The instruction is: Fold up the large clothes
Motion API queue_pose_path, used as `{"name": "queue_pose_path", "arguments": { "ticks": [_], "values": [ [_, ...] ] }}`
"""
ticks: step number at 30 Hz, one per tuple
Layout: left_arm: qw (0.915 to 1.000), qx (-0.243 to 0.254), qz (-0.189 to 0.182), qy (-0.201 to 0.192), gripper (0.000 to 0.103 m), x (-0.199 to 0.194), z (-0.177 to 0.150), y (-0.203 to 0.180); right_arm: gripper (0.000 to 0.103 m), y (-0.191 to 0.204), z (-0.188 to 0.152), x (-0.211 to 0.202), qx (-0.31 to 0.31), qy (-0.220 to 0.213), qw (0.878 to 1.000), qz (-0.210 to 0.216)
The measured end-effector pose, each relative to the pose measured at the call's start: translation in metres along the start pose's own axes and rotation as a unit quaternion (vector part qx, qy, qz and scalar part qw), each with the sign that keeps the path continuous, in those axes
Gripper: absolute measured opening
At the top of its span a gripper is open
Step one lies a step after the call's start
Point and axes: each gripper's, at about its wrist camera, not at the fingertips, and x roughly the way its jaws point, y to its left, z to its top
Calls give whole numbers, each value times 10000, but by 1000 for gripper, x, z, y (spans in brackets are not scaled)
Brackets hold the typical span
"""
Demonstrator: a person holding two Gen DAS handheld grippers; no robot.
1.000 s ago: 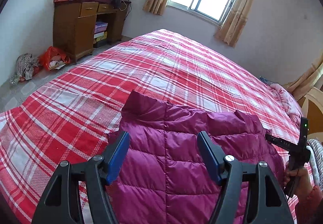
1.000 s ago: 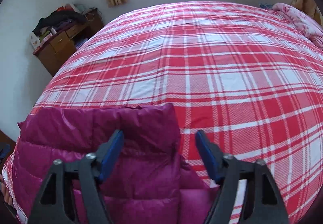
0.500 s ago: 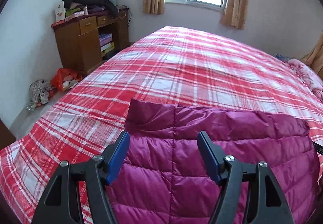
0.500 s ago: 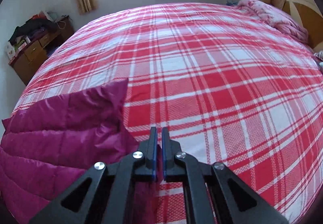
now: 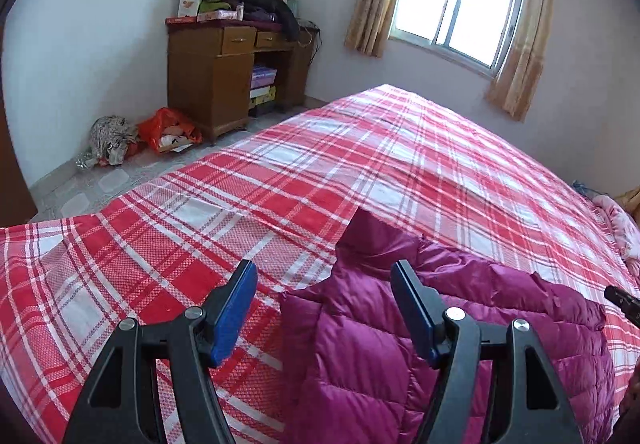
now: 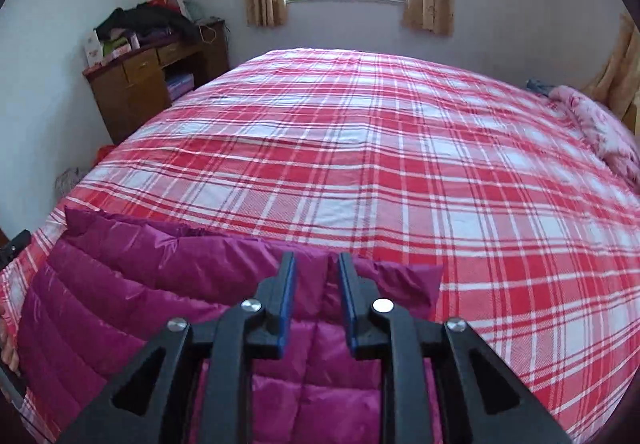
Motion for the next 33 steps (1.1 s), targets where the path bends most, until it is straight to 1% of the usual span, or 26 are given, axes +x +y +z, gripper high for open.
{"name": "queue_pose_path", "arguments": {
  "ticks": [1, 3, 4, 5, 6, 7, 9, 10, 12, 13, 14, 16, 18, 20, 23, 26, 27, 28, 29, 30, 31, 32, 33],
  "values": [
    [10000, 37, -13, 88, 70, 7, 0, 0, 26, 5, 1, 10, -79, 205, 9997, 84],
    [9997, 121, 66, 187, 70, 22, 1, -3, 26, 3, -8, 33, 81, 518, 9983, 249],
    [9995, 123, 149, 249, 70, 33, 2, -4, 25, -3, -20, 42, 179, 698, 9973, 168],
    [9993, 115, 144, 322, 70, 42, 2, -6, 22, -11, -35, 47, 252, 804, 9964, 5],
    [9991, 105, 77, 392, 70, 50, 2, -9, 19, -20, -47, 53, 312, 826, 9960, -168],
    [9990, 120, 12, 437, 70, 57, 3, -13, 19, -32, -58, 54, 376, 799, 9957, -293],
    [9987, 241, -62, 436, 70, 65, 1, -22, 18, -51, -77, 47, 616, 606, 9956, -354],
    [9981, 395, -34, 477, 70, 71, 0, -30, 18, -58, -83, 41, 719, 496, 9956, -346],
    [9941, 680, 183, 823, 70, 92, -7, -43, 18, -66, -89, 39, 885, 355, 9952, -238],
    [9932, 684, 258, 906, 71, 98, -11, -44, 18, -65, -86, 39, 919, 352, 9949, -227],
    [9936, 647, 283, 887, 71, 99, -13, -42, 18, -62, -83, 40, 877, 359, 9951, -275],
    [9950, 543, 290, 784, 71, 96, -15, -38, 18, -51, -76, 48, 590, 413, 9961, -507],
    [9957, 410, 245, 791, 71, 96, -15, -32, 19, -35, -67, 58, 191, 451, 9959, -765],
    [9954, 401, 262, 829, 71, 97, -15, -31, 19, -31, -66, 65, 43, 435, 9952, -876],
    [9948, 492, 339, 829, 71, 96, -15, -35, 19, -36, -68, 64, 124, 404, 9958, -812],
    [9935, 551, 279, 952, 72, 96, -12, -36, 19, -44, -66, 61, 321, 474, 9966, -595],
    [9925, 613, 255, 1025, 72, 92, -9, -37, 20, -45, -64, 56, 353, 520, 9964, -566],
    [9925, 637, 250, 1016, 72, 81, -6, -37, 20, -45, -62, 46, 409, 466, 9965, -559],
    [9939, 626, 183, 893, 72, 70, -3, -37, 20, -45, -60, 29, 523, 228, 9969, -549],
    [9958, 622, 54, 674, 72, 51, -2, -37, 23, -42, -59, 9, 657, -55, 9966, -487],
    [9965, 656, -37, 521, 72, 35, -1, -40, 25, -38, -56, -8, 776, -250, 9958, -408],
    [9964, 712, -90, 451, 72, 23, -1, -45, 31, -31, -53, -21, 884, -353, 9950, -311],
    [9956, 831, -172, 388, 72, 11, -3, -54, 34, -21, -51, -32, 979, -389, 9943, -175]
  ]
}}
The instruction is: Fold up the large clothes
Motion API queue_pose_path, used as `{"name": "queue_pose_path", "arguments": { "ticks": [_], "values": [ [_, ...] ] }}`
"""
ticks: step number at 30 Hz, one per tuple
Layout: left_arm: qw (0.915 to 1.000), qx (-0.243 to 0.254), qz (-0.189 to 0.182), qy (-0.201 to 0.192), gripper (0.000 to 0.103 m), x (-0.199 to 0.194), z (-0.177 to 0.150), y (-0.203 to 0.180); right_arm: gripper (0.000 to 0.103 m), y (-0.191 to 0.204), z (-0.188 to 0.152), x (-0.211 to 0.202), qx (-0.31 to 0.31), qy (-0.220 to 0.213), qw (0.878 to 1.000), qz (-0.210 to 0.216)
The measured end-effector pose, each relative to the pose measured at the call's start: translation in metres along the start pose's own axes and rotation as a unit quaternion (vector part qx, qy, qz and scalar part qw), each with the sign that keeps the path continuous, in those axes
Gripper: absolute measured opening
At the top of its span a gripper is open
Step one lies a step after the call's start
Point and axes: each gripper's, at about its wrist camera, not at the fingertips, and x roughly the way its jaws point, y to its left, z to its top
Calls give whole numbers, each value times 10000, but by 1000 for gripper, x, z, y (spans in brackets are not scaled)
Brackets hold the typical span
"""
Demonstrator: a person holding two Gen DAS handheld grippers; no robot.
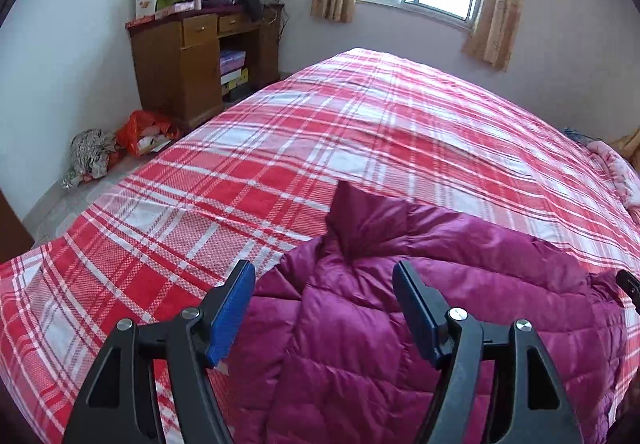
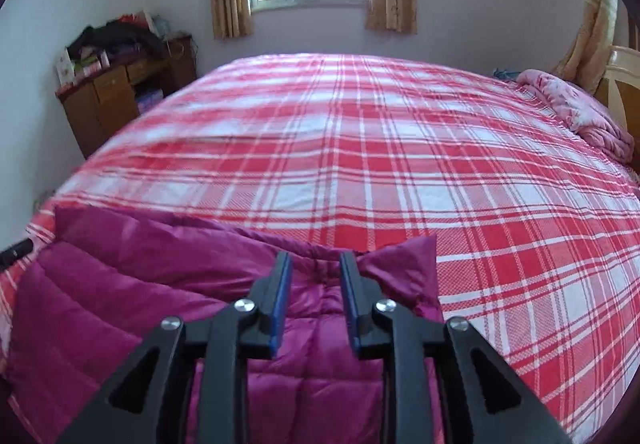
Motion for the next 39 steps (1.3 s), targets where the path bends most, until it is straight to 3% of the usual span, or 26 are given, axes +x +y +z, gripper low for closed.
{"name": "queue_pose_path", "arguments": {
  "ticks": [5, 10, 12, 18, 26, 28, 31, 34, 37, 39],
  "values": [
    [9980, 545, -332, -39, 72, -19, -26, -58, 35, 58, -22, -14, 209, 111, 9958, 885],
    [9970, 708, -146, 283, 72, 1, -54, -82, 35, 75, -61, 21, 374, 494, 9953, 743],
    [9968, 766, -57, 227, 72, 8, -59, -83, 35, 74, -70, 32, 337, 411, 9960, 719],
    [9940, 1075, 208, -66, 76, 16, -73, -90, 36, 74, -77, 44, 211, 356, 9967, 695],
    [9938, 1085, 161, 174, 78, 16, -71, -85, 36, 70, -78, 43, 255, 397, 9962, 728],
    [9962, 858, -25, 118, 78, -6, -68, -70, 36, 69, -79, 42, 277, 382, 9960, 752],
    [9995, -58, -258, -197, 78, -47, -64, -20, 36, 68, -80, 41, 309, 363, 9958, 788],
    [9970, -607, -209, -442, 78, -68, -62, 27, 36, 68, -81, 40, 298, 344, 9959, 777],
    [9966, -735, -288, -244, 78, -59, -48, 58, 36, 67, -82, 39, 308, 332, 9958, 794],
    [9916, -1002, -808, 133, 78, -39, -39, 74, 36, 66, -82, 38, 325, 317, 9956, 816]
  ]
}}
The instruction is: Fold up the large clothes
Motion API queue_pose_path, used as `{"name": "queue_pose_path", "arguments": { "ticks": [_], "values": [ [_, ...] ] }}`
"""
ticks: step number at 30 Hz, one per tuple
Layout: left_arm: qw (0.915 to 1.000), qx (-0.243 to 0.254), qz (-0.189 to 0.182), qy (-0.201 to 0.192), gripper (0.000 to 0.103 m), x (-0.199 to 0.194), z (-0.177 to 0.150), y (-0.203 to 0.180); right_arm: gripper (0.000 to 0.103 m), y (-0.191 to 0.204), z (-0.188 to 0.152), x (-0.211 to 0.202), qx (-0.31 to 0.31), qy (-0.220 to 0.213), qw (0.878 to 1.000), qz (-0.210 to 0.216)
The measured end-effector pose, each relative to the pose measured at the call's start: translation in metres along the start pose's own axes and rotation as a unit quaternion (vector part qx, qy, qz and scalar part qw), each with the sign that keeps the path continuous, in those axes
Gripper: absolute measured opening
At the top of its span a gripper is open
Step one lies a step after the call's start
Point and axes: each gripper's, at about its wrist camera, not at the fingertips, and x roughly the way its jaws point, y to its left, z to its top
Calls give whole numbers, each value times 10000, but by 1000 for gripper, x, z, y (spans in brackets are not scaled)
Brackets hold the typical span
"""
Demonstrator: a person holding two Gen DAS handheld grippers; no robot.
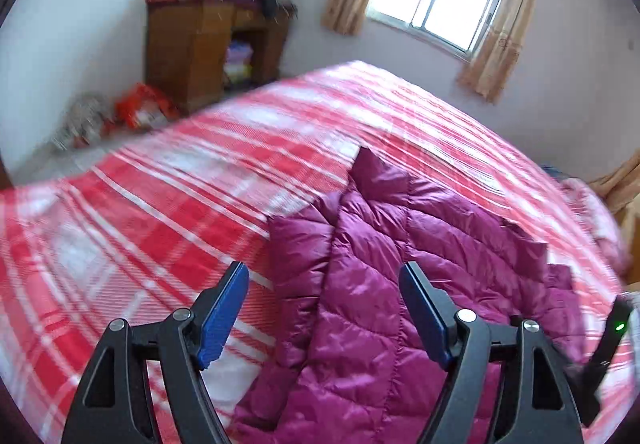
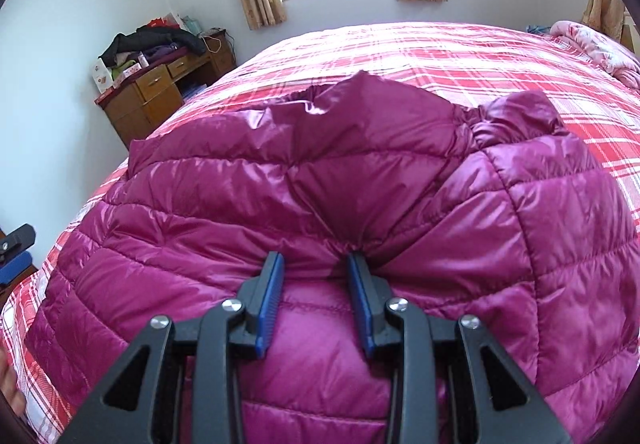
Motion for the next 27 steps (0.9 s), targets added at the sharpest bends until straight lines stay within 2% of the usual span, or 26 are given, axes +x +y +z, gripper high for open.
{"name": "queue_pose_path", "arguments": {
  "ticks": [2, 3, 6, 8, 9, 10, 11, 13, 15, 19, 21, 24, 25, 26, 27],
  "values": [
    [9972, -399, -503, 387, 78, 22, 5, 12, 36, 1, 0, -1, 4, -6, 10000, 4],
    [9948, -578, -638, 551, 78, 34, 6, 14, 36, 1, 0, -1, 0, -6, 10000, 1],
    [9911, -720, -618, 936, 78, 63, 2, 11, 36, 0, 0, -3, -7, -17, 10000, -14],
    [9921, -601, -568, 946, 78, 69, 0, 6, 35, 1, 4, -6, 10, 38, 10000, -35],
    [9926, -542, -552, 931, 78, 70, 0, 4, 22, 3, 7, -10, 27, 55, 10000, -62],
    [9927, -512, -548, 941, 78, 69, -1, 2, 13, 5, 12, -17, 108, -32, 9999, 81],
    [9928, -498, -553, 941, 78, 68, -1, 0, 10, 7, 16, -25, 199, -160, 9993, 263],
    [9923, -541, -640, 915, 78, 67, -2, -1, 10, 20, 25, -32, 193, -279, 9984, 444],
    [9907, -688, -777, 876, 78, 65, -2, 3, 10, 35, 29, -24, 128, -167, 9978, 628],
    [9879, -792, -988, 894, 78, 66, -5, 7, 10, 44, 21, 20, 197, 387, 9983, 387],
    [9878, -694, -1055, 906, 78, 66, -6, 6, 2, 40, 16, 29, 249, 418, 9980, 400],
    [9871, -599, -1211, 857, 78, 69, -7, 2, 1, 40, 14, 32, 223, 433, 9981, 378],
    [9866, -597, -1279, 818, 71, 70, -8, 0, 0, 39, 14, 33, 213, 450, 9981, 364],
    [9853, -589, -1370, 831, 53, 72, -10, 0, 0, 39, 13, 34, 215, 472, 9980, 355],
    [9822, -640, -1532, 873, 47, 76, -11, -1, 0, 38, 14, 35, 225, 494, 9979, 356]
  ]
}}
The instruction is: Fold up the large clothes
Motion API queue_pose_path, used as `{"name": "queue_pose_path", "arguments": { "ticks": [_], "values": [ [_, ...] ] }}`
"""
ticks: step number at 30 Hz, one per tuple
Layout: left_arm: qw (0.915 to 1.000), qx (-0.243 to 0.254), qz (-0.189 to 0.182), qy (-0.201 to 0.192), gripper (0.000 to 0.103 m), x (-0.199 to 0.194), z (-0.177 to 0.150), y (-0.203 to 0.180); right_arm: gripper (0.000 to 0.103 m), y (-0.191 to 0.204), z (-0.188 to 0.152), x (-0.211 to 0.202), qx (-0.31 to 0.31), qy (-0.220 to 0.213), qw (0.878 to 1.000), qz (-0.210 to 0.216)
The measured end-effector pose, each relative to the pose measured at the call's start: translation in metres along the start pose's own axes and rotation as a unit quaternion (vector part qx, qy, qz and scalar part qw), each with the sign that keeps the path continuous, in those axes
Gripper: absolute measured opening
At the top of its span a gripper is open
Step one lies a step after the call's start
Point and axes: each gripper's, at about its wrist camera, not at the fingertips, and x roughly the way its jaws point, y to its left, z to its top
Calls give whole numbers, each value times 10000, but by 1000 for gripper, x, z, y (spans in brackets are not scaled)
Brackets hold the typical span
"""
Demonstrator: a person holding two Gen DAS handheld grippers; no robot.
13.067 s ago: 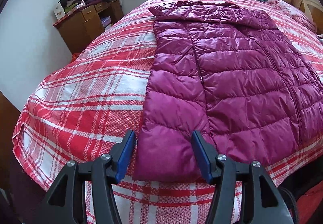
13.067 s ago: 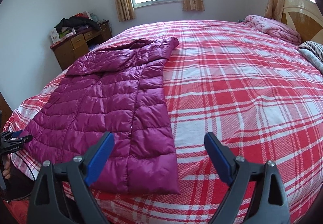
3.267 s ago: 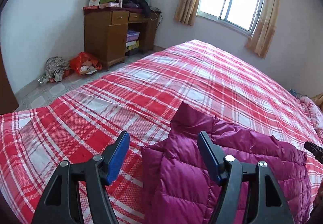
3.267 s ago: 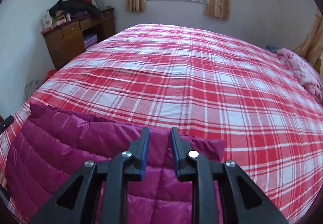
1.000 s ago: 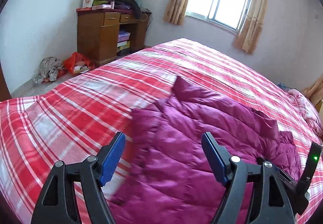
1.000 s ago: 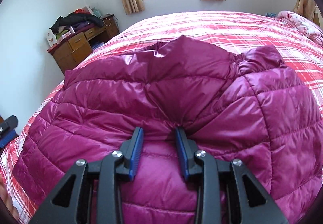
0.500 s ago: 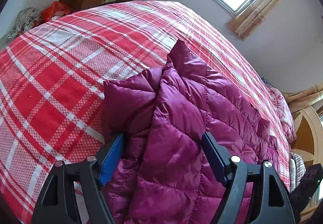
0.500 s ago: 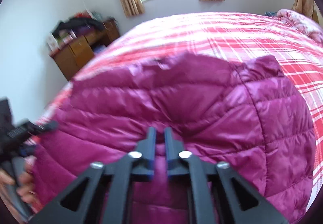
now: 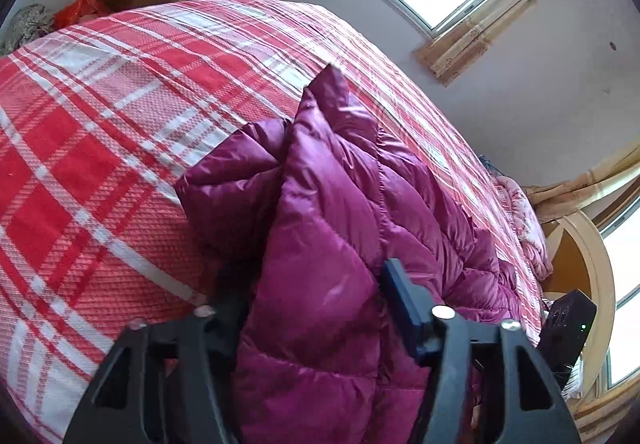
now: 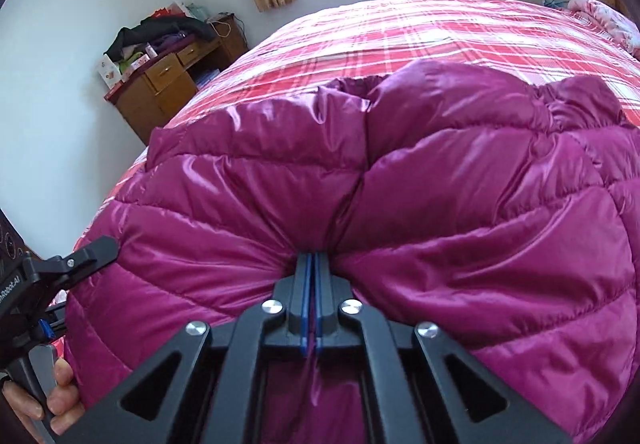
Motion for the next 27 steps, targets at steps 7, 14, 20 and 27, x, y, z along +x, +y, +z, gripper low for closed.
{"name": "queue_pose_path", "arguments": {
  "ticks": [7, 14, 20, 27],
  "values": [
    [9995, 135, -178, -226, 22, -20, 1, -29, 0, -18, -3, 3, 293, 24, 9990, 345],
    [9897, 1354, 32, -456, 22, -44, -1, -139, 0, -35, 6, 2, 742, 522, 9919, 888],
    [9714, 2251, 459, -600, 22, -33, -35, -219, 13, -80, 25, -50, 1242, 334, 9789, 1590],
    [9429, 3216, 760, -411, 22, 19, -96, -273, 14, -181, 7, -133, 1412, -254, 9854, 918]
  ]
}}
